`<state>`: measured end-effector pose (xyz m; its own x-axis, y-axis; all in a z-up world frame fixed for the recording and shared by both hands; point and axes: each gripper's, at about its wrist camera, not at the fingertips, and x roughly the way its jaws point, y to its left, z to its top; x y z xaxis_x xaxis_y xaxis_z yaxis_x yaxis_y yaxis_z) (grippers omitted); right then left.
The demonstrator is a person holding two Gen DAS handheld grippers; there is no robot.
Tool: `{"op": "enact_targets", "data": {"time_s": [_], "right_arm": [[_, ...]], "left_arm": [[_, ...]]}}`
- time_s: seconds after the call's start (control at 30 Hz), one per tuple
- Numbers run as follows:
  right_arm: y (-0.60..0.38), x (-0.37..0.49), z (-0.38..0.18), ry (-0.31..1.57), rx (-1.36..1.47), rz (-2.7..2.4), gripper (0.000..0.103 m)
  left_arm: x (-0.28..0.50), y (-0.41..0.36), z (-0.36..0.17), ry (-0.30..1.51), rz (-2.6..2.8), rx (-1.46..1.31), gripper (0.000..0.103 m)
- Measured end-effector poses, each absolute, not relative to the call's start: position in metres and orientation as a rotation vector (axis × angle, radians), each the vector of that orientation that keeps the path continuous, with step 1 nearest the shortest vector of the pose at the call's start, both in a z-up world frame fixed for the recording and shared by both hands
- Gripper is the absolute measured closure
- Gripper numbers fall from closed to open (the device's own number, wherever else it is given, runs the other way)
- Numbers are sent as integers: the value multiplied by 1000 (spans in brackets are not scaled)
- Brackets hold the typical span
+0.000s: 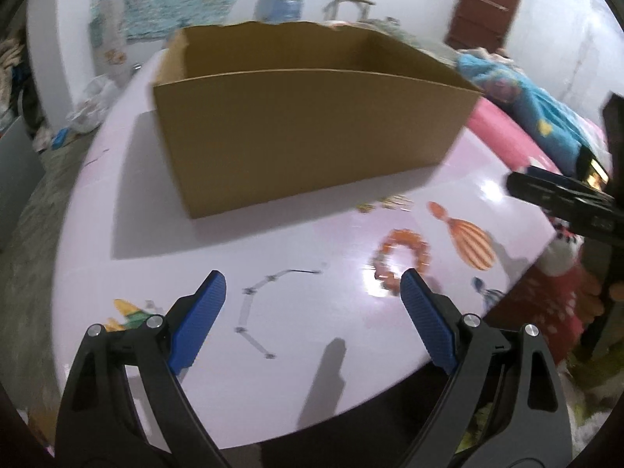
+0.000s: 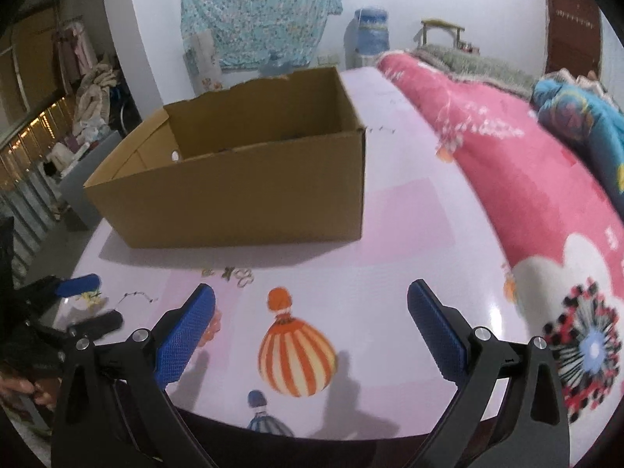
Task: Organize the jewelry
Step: 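Move the left gripper down toward the small gold butterfly charm, then close the left gripper on the gold butterfly charm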
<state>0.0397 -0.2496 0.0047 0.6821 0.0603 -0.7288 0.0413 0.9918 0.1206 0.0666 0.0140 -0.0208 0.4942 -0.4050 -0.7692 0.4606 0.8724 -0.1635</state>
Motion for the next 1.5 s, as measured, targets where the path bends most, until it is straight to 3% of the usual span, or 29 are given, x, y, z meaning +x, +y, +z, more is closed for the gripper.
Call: {"op": "enact_targets", "data": {"time_s": [0.17, 0.4, 0.7, 0.83, 1.0, 1.23, 1.5], "right_arm": [[-242, 41, -2, 827, 134, 46, 7], [-237, 45, -4, 826, 130, 66, 13], [-236, 56, -14, 852, 164, 106, 37], [-231, 62, -18, 865, 161, 133, 45], [-230, 67, -22, 872, 165, 147, 46], [-232, 72, -27, 884, 180, 148, 47], [-234, 73, -29, 885, 189, 146, 47]], "left_arm": [[58, -12, -24, 890, -583, 156, 23], [68, -24, -29, 901, -606, 163, 45], [91, -32, -28, 868, -619, 172, 69], [103, -40, -31, 861, -648, 181, 75], [112, -51, -37, 864, -677, 209, 77], [121, -63, -47, 891, -669, 267, 92], [120, -70, -49, 862, -649, 336, 99]]}}
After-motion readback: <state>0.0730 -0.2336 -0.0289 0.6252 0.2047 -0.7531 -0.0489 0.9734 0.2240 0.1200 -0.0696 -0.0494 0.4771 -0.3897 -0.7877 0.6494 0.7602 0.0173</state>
